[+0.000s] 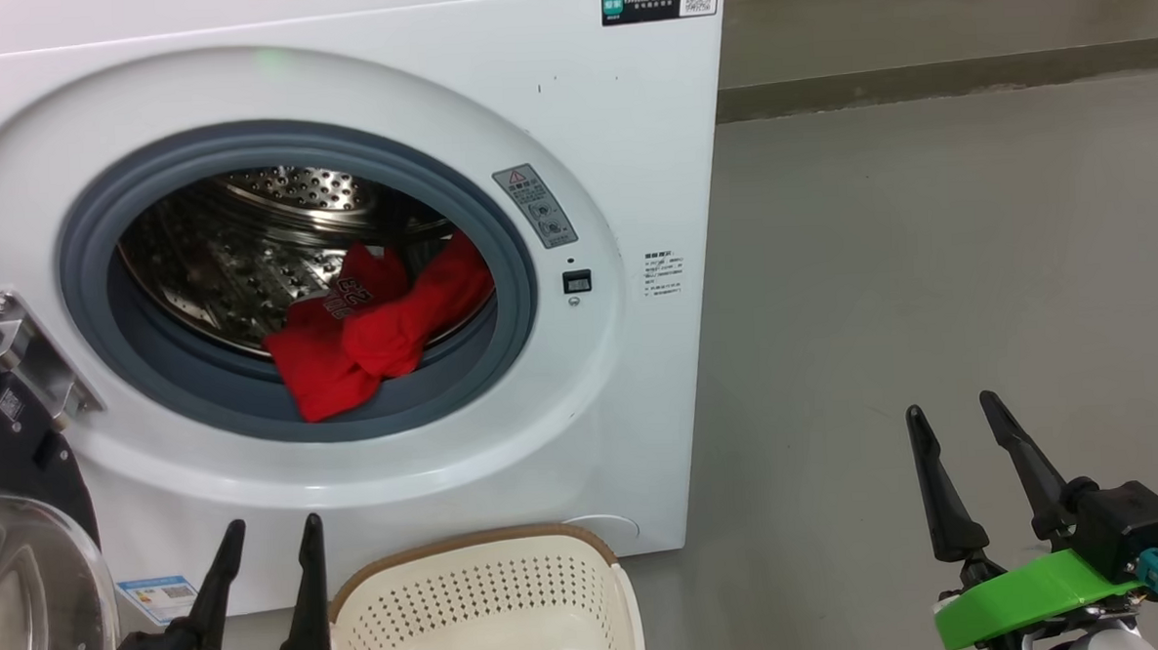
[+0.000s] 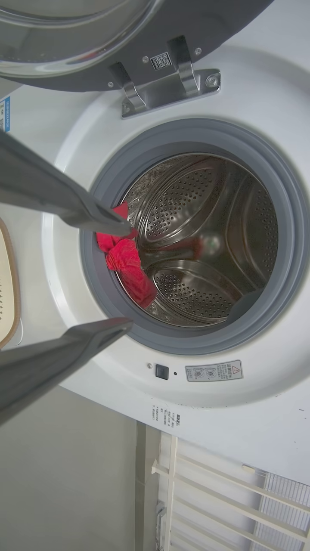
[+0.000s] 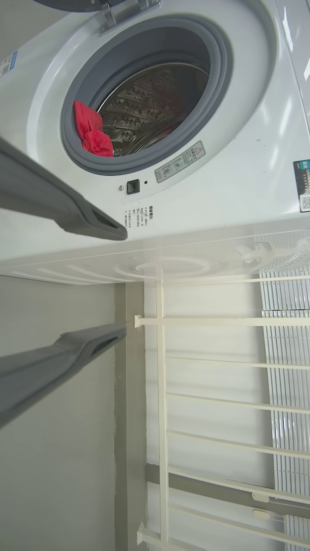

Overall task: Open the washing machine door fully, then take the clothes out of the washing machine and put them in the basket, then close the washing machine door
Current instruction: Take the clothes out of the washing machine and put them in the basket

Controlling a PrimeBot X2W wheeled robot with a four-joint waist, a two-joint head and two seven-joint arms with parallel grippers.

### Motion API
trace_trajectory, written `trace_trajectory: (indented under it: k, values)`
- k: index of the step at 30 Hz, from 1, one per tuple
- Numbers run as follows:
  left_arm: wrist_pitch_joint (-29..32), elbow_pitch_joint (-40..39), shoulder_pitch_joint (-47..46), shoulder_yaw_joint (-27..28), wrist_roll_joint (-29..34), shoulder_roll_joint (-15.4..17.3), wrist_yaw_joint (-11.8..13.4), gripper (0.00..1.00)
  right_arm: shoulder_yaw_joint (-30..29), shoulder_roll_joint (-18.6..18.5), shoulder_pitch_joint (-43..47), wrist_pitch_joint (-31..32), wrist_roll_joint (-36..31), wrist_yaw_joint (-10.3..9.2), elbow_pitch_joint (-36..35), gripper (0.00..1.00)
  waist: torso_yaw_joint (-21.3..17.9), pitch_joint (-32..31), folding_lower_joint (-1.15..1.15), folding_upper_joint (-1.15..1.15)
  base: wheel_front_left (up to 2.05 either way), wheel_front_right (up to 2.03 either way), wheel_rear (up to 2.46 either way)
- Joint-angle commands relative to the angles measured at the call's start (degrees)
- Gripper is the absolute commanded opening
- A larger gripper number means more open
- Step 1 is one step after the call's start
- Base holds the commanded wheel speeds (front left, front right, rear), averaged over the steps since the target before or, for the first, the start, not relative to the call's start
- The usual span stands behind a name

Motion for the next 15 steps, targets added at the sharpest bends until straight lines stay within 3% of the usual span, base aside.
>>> trace_trajectory:
  k: [1,15]
  values:
    - [-0.70,-1.42,-2.04,2.02,0.29,0.95,0.07,1.00,1.12,-0.27,-1.21,-0.37,0.47,0.36,-1.32,1.00,-0.06,-0.02,0.00,0.00,0.14,-0.14,0.00]
    - [-0.70,-1.13,-2.06,2.14,0.77,0.60,0.01,1.00,1.26,-0.27,-1.23,-0.37,0.52,0.36,-1.09,1.00,0.14,-0.13,0.00,0.00,0.00,0.00,0.00]
